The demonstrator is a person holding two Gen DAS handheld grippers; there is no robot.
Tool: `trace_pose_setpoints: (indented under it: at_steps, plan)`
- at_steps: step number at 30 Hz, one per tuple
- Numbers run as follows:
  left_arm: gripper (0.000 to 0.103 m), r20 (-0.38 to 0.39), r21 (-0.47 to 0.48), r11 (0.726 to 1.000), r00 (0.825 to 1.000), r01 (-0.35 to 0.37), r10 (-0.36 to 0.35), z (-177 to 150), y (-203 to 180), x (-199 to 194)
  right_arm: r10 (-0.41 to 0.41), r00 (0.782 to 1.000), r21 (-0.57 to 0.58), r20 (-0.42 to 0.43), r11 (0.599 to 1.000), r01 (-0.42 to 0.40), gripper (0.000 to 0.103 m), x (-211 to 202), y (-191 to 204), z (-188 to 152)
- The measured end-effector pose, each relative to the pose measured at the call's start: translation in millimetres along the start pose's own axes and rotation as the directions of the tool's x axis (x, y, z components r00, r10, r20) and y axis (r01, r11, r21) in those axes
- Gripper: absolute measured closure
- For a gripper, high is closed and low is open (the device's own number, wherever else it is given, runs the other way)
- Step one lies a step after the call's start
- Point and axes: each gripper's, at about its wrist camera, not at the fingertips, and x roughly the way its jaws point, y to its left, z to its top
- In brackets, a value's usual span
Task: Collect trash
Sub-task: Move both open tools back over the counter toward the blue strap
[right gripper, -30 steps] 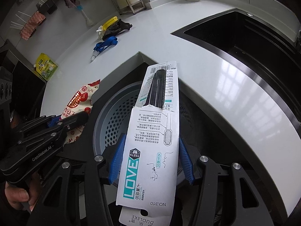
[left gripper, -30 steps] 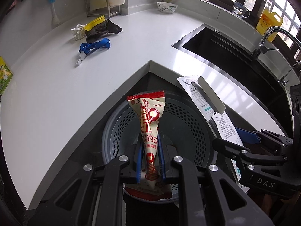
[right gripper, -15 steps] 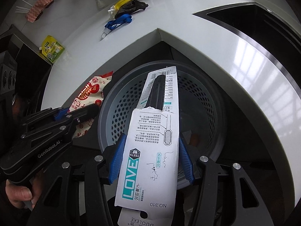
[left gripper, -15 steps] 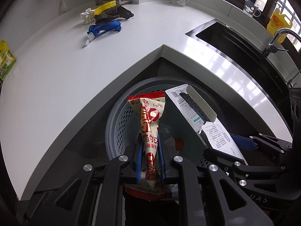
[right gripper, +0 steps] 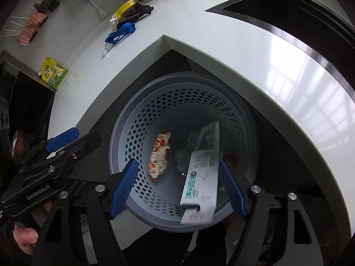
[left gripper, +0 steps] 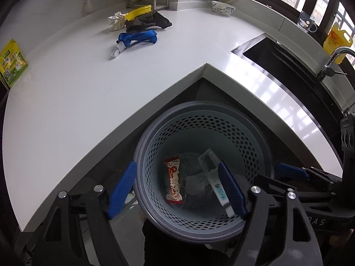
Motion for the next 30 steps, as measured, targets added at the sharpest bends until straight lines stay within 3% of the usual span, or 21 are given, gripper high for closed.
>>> trace_pose_setpoints:
  at_steps: [16,30]
  plan:
    - [0.029,0.046,-0.047,0.998,0.998,-0.047,0.049,0.5,13.9,-33.9,0.026,0.999,-0.031,0.021,0.999,-0.025,0.031,-14.9,8.7,0.2]
    - [0.024,0.167,-0.085,0.993,0.981,-0.082,0.095,39.5,50.4,-74.4,0.041,0.991,-0.084,0.124,0.996,-0.031,0.031,-32.4,45.2,52.4]
